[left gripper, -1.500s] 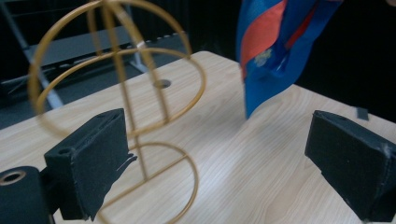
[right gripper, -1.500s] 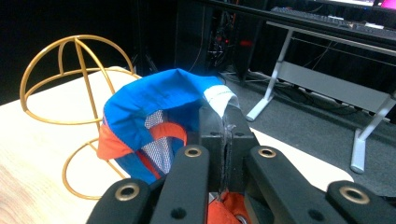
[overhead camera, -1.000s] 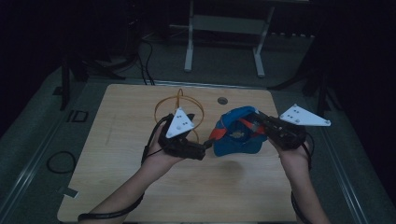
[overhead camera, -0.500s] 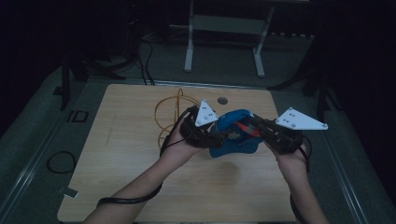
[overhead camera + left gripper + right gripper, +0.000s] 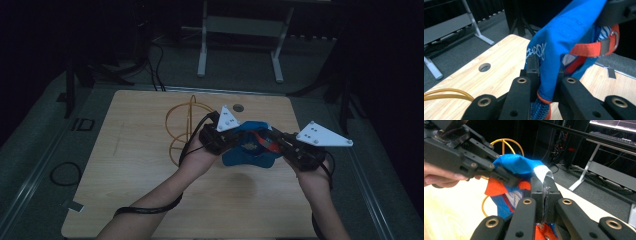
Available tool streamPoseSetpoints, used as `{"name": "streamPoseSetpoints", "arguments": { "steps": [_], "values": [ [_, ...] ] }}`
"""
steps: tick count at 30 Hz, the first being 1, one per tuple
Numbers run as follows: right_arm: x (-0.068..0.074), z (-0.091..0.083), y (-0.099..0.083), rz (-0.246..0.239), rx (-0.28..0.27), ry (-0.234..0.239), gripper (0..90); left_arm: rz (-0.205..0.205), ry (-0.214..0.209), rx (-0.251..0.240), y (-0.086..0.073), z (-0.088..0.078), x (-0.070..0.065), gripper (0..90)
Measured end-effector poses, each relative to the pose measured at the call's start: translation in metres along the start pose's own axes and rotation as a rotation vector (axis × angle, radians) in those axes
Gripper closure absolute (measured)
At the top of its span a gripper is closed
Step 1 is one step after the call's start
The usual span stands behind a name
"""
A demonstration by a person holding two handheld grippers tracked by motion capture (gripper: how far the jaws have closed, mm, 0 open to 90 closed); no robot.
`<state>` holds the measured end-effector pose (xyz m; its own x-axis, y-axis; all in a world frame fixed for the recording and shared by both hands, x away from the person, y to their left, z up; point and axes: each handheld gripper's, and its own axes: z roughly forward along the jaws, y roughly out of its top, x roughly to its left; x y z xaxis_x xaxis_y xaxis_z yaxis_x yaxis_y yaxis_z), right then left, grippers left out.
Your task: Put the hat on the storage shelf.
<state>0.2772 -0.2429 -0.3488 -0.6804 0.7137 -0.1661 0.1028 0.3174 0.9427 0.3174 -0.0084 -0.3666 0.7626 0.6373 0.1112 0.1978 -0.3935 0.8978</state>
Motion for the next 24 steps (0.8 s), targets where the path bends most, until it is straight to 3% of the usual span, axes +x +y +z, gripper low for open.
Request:
{"name": "streamPoseSetpoints", "arguments": {
  "steps": [4, 13, 14, 17, 19, 24],
  "values": [
    [0.003, -0.004, -0.006, 0.005, 0.000, -0.002, 88.7, 0.010, 0.033, -0.022, 0.002, 0.001, -0.002, 86.0],
    [0.015, -0.014, -0.025, 0.029, 0.002, 0.024, 85.9, 0.041, 0.009, -0.068, 0.006, 0.001, -0.009, 86.7],
    [0.018, -0.018, -0.028, 0.038, 0.001, 0.044, 81.8, 0.067, 0.004, -0.090, 0.006, -0.002, -0.010, 86.7],
    [0.024, -0.030, -0.028, 0.034, -0.024, 0.072, 72.8, 0.090, -0.021, -0.130, 0.008, -0.008, -0.007, 86.7],
    [0.027, -0.039, -0.027, 0.025, -0.044, 0.077, 68.6, 0.109, -0.059, -0.160, 0.008, -0.012, -0.006, 86.7],
    [0.028, -0.059, -0.025, 0.015, -0.107, 0.119, 59.6, 0.168, -0.076, -0.194, 0.006, -0.020, -0.008, 86.6]
  ]
}}
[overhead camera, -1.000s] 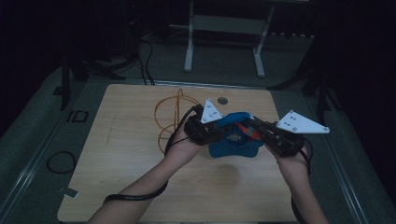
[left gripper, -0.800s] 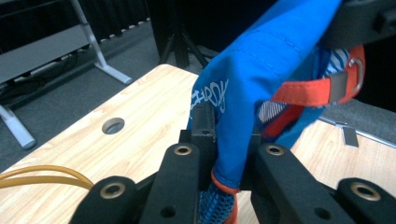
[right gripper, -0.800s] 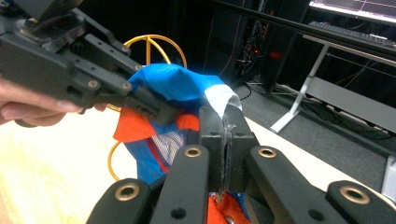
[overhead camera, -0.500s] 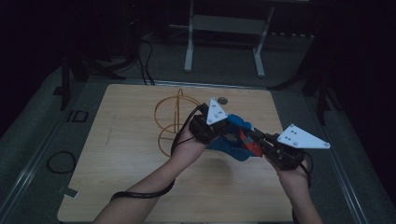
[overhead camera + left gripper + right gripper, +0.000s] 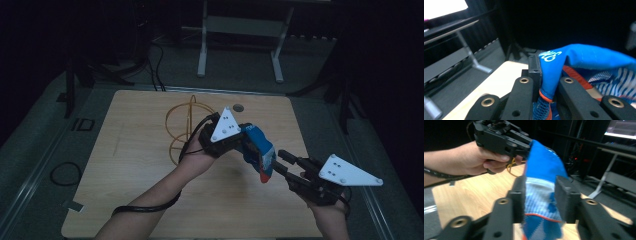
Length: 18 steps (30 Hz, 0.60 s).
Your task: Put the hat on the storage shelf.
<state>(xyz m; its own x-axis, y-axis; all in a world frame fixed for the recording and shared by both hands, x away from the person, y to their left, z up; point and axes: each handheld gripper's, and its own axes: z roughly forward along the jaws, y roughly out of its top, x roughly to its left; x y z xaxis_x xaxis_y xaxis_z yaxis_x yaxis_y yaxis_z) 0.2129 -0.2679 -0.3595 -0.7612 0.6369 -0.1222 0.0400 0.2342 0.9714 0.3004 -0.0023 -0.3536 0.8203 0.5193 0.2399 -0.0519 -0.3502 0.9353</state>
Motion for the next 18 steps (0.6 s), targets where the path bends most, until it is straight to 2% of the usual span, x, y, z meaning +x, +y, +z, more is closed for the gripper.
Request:
{"name": "streamPoseSetpoints", "arguments": {
  "steps": [1, 2, 3, 4, 6, 7, 8, 9, 10, 11, 12, 13, 17, 18],
  "values": [
    [0.000, 0.000, 0.000, 0.000, 0.000, 0.000, 59.6, 0.000, 0.000, 0.000, 0.000, 0.000, 0.000, 86.6],
    [0.000, -0.004, -0.001, -0.021, 0.008, -0.017, 54.2, 0.006, -0.029, -0.012, -0.001, -0.003, 0.003, 86.6],
    [-0.001, -0.005, -0.002, -0.016, 0.007, -0.020, 53.4, 0.022, -0.027, -0.023, -0.003, -0.006, 0.004, 86.6],
    [-0.004, -0.005, -0.004, -0.005, 0.007, -0.016, 50.7, 0.022, -0.027, -0.023, -0.003, -0.006, 0.004, 86.6],
    [-0.004, -0.005, -0.004, -0.005, 0.007, -0.016, 50.7, 0.028, -0.030, -0.024, -0.004, -0.008, 0.006, 86.6],
    [-0.010, -0.002, -0.012, 0.015, 0.030, 0.011, 48.5, 0.051, -0.082, -0.057, -0.007, -0.016, 0.011, 86.6],
    [-0.011, -0.001, -0.015, 0.020, 0.033, 0.019, 47.8, 0.061, -0.109, -0.069, -0.009, -0.018, 0.013, 86.5],
    [-0.011, -0.001, -0.015, 0.020, 0.033, 0.019, 47.8, 0.061, -0.109, -0.069, -0.009, -0.018, 0.013, 86.5],
    [-0.014, 0.001, -0.019, 0.019, 0.038, 0.054, 49.3, 0.080, -0.125, -0.099, -0.011, -0.023, 0.016, 86.6],
    [-0.014, 0.001, -0.020, 0.016, 0.038, 0.055, 49.2, 0.084, -0.137, -0.113, -0.012, -0.026, 0.017, 86.5],
    [-0.014, 0.002, -0.021, 0.013, 0.041, 0.062, 49.2, 0.078, -0.152, -0.143, -0.013, -0.029, 0.019, 86.5],
    [-0.013, 0.004, -0.023, 0.007, 0.044, 0.075, 49.2, 0.078, -0.152, -0.143, -0.013, -0.029, 0.019, 86.5],
    [-0.006, 0.009, -0.027, -0.002, 0.047, 0.109, 48.3, 0.048, -0.224, -0.222, -0.017, -0.038, 0.028, 86.5],
    [-0.005, 0.010, -0.027, -0.003, 0.048, 0.113, 48.1, 0.048, -0.224, -0.222, -0.017, -0.038, 0.028, 86.5]
  ]
}}
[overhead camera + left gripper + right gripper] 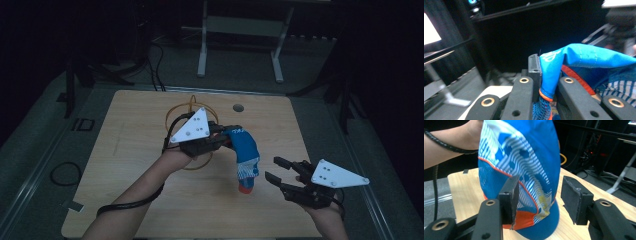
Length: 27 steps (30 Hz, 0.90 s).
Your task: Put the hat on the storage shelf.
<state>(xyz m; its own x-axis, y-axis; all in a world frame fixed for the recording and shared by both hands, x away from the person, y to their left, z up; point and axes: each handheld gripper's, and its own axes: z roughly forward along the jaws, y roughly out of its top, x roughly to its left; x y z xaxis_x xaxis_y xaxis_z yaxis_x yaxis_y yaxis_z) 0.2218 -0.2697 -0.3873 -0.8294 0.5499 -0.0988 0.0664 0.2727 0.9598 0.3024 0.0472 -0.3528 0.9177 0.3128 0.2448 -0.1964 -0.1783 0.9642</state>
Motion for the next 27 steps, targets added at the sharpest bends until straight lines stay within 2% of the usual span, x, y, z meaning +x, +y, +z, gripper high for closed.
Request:
{"name": "streamPoseSetpoints", "arguments": {
  "steps": [1, 3, 4, 6, 9, 10, 12, 14, 19, 20, 21, 22, 23, 25, 26, 27],
  "values": [
    [0.002, 0.001, 0.000, -0.001, -0.004, 0.006, 48.1, -0.010, -0.044, -0.037, -0.001, -0.003, 0.001, 86.5],
    [0.005, 0.002, 0.001, -0.008, -0.008, 0.014, 48.0, -0.010, -0.056, -0.049, -0.001, -0.004, 0.002, 86.5],
    [0.006, 0.002, 0.001, -0.012, -0.014, 0.016, 47.5, -0.021, -0.102, -0.081, -0.002, -0.006, 0.002, 86.5],
    [0.009, 0.004, 0.002, -0.013, -0.020, 0.025, 47.5, -0.029, -0.116, -0.092, -0.002, -0.007, 0.002, 86.5],
    [0.015, 0.012, 0.002, -0.034, -0.010, 0.040, 46.2, -0.044, -0.198, -0.129, 0.000, -0.008, 0.002, 86.5],
    [0.016, 0.014, 0.002, -0.040, -0.006, 0.042, 45.8, -0.044, -0.198, -0.129, 0.000, -0.008, 0.002, 86.5],
    [0.018, 0.019, 0.002, -0.047, -0.004, 0.040, 44.6, -0.038, -0.230, -0.142, 0.002, -0.008, -0.001, 86.5],
    [0.018, 0.022, 0.002, -0.040, -0.009, 0.046, 44.6, -0.039, -0.239, -0.135, 0.003, -0.007, -0.002, 86.5],
    [0.019, 0.024, 0.005, -0.048, -0.037, 0.043, 56.1, -0.050, -0.245, -0.149, 0.002, -0.009, -0.001, 86.5],
    [0.019, 0.024, 0.005, -0.048, -0.037, 0.043, 56.1, -0.053, -0.248, -0.150, 0.002, -0.009, 0.000, 86.5],
    [0.018, 0.025, 0.006, -0.050, -0.033, 0.040, 62.2, -0.044, -0.239, -0.140, 0.002, -0.010, 0.000, 86.5],
    [0.018, 0.025, 0.006, -0.050, -0.033, 0.040, 62.2, -0.044, -0.239, -0.140, 0.002, -0.010, 0.000, 86.4],
    [0.018, 0.026, 0.007, -0.044, -0.028, 0.034, 72.2, -0.041, -0.229, -0.126, 0.001, -0.010, 0.001, 86.4],
    [0.018, 0.027, 0.007, -0.040, -0.025, 0.031, 75.7, -0.042, -0.230, -0.117, 0.000, -0.010, 0.002, 86.4],
    [0.018, 0.027, 0.008, -0.044, -0.021, 0.017, 85.6, -0.043, -0.215, -0.095, -0.002, -0.010, 0.004, 86.4],
    [0.018, 0.027, 0.008, -0.041, -0.021, 0.011, 87.4, -0.043, -0.215, -0.095, -0.002, -0.010, 0.004, 86.4]
  ]
}}
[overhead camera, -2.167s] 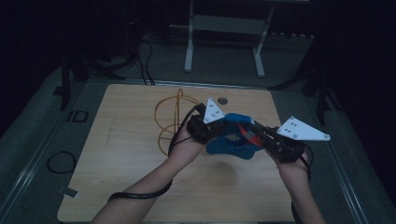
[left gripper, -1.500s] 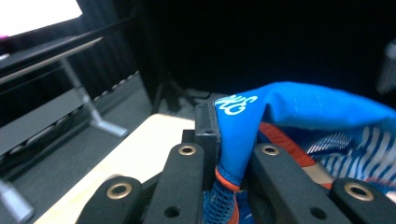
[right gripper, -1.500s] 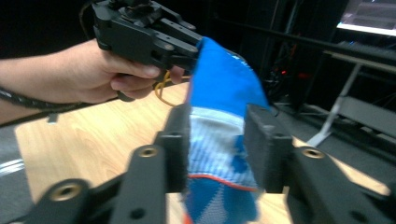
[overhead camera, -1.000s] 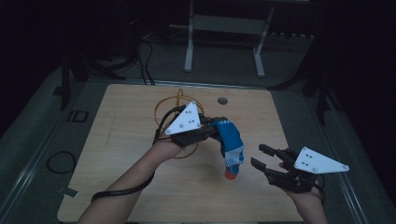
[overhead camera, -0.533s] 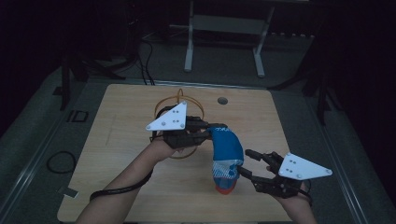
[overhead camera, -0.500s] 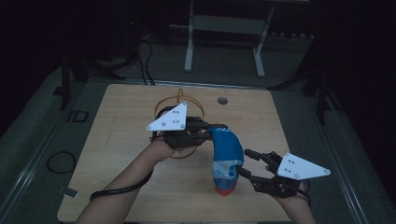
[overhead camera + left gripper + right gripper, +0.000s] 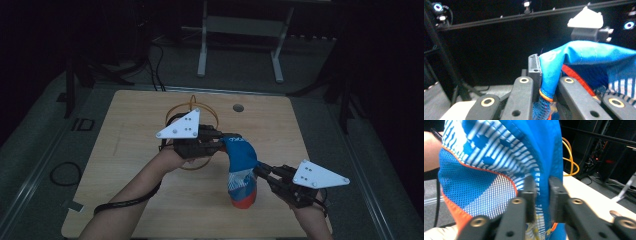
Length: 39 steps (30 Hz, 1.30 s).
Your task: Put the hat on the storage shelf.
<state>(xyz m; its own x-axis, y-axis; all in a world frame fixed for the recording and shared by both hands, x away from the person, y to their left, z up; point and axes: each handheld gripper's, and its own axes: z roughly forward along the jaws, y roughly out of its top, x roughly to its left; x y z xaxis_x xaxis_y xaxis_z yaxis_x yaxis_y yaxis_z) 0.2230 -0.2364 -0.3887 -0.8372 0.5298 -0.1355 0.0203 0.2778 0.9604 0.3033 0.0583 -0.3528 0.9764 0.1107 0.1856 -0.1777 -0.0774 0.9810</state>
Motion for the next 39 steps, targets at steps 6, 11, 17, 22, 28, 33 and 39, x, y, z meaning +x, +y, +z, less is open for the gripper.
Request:
{"name": "streamPoseSetpoints", "arguments": {
  "steps": [6, 11, 17, 22, 28, 33, 39],
  "values": [
    [-0.005, -0.004, 0.001, 0.028, -0.016, -0.041, 88.9, -0.026, 0.039, 0.074, -0.009, -0.004, 0.006, 86.2],
    [-0.010, -0.010, 0.006, 0.035, -0.034, -0.068, 89.1, -0.027, 0.041, 0.126, -0.014, -0.007, 0.005, 86.1],
    [-0.015, -0.018, 0.014, 0.030, -0.065, -0.088, 89.3, -0.012, 0.018, 0.161, -0.013, -0.010, -0.001, 85.6],
    [-0.016, -0.019, 0.017, 0.025, -0.069, -0.089, 89.3, 0.015, 0.004, 0.205, -0.011, -0.011, -0.011, 85.1],
    [-0.013, -0.015, 0.018, 0.006, -0.046, -0.095, 89.3, 0.023, 0.151, 0.278, -0.013, -0.014, -0.016, 44.4],
    [-0.016, -0.013, 0.021, 0.005, -0.052, -0.108, 89.3, -0.043, 0.284, 0.298, -0.022, -0.034, -0.020, 26.6],
    [-0.021, -0.010, 0.028, -0.005, -0.057, -0.139, 89.3, -0.085, 0.385, 0.278, -0.034, -0.062, -0.026, 14.4]
  ]
}}
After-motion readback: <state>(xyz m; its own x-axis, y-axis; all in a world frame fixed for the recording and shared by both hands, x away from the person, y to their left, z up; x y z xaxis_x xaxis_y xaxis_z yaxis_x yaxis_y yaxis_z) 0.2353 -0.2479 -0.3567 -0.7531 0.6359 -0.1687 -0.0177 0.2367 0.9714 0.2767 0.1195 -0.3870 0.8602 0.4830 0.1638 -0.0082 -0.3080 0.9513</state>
